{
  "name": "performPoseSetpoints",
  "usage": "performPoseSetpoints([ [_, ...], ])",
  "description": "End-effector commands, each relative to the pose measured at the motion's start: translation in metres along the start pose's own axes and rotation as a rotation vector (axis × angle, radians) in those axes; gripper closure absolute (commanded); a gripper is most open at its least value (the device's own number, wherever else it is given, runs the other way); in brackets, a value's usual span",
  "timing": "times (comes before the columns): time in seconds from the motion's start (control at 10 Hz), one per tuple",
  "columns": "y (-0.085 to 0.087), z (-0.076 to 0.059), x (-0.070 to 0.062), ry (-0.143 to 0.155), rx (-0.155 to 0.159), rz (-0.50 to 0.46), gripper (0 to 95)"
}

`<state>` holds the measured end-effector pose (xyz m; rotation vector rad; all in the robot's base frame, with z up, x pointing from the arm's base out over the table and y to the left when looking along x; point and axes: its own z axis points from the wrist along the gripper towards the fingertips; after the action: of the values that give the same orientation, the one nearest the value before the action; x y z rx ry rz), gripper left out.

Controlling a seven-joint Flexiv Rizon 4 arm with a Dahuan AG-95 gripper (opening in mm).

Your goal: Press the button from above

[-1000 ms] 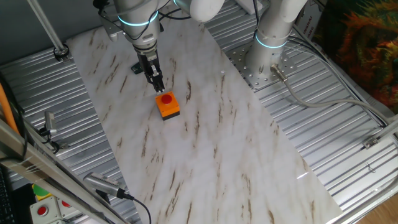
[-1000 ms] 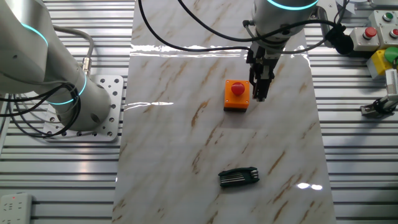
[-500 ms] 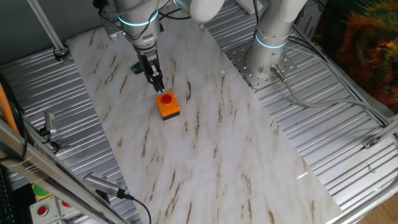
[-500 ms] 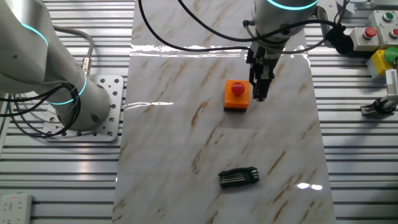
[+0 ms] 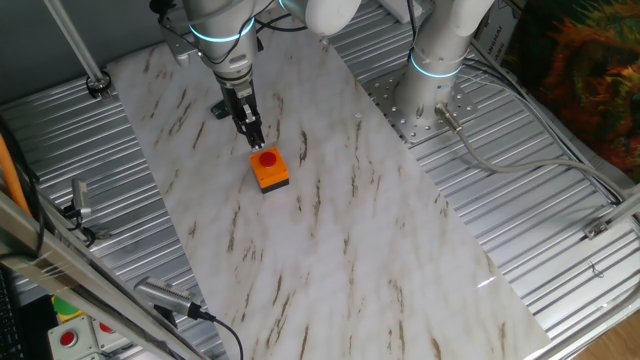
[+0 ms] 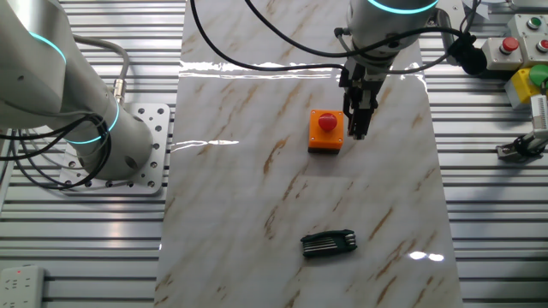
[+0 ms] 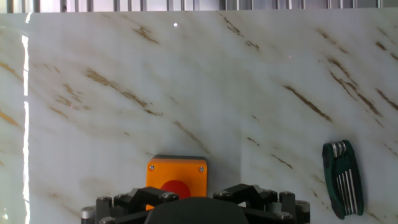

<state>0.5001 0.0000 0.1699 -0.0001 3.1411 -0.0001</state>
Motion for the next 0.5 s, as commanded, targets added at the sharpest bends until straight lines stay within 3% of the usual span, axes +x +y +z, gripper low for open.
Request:
performPoseSetpoints([
  [0.1, 0.0002, -0.0007, 0.0002, -0.010, 0.003, 0.016, 95.0],
  [0.2, 0.0006, -0.0022, 0.0004, -0.009, -0.041, 0.039, 95.0],
  [0.5, 0.0013, -0.0046, 0.0008, 0.002, -0.031, 0.042, 95.0],
])
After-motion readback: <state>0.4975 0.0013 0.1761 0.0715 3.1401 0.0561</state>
